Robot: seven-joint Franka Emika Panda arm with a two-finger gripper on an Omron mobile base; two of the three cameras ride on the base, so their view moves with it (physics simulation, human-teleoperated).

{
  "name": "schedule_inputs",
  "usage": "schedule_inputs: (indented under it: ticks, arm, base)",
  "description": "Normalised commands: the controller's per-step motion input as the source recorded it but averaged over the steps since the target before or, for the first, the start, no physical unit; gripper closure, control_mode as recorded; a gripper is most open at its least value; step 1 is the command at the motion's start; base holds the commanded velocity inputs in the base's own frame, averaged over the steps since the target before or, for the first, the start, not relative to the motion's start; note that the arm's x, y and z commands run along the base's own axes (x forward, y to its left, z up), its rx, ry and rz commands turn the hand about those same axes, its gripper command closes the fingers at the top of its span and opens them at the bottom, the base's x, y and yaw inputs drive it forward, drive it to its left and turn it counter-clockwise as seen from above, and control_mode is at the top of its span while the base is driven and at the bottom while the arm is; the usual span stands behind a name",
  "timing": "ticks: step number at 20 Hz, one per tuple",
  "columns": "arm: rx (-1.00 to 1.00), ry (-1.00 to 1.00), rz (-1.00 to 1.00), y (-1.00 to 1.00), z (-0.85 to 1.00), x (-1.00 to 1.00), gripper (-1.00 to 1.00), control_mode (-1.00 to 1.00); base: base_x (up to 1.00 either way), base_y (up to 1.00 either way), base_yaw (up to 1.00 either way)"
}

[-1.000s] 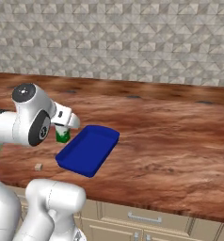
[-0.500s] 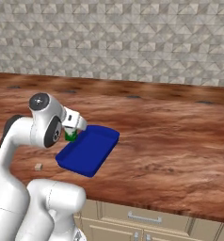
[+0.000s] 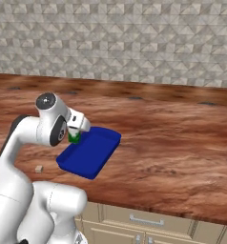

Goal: Take out the milk from the fridge and place it on the tray on the counter. Then take the sugar cube near the tray and place it in the tray.

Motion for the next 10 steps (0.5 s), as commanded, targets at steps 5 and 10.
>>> schedule_inputs:
  ticks: [5,10]
  arm:
    - [0.00,0.00,0.00,-0.06,-0.28,0.23,1.00,-1.00]
    - [0.00,0.00,0.00,-0.08,-0.29,0.27,1.00,-1.00]
  base:
    - [0.00,0.00,0.00]
    - [0.00,0.00,0.00]
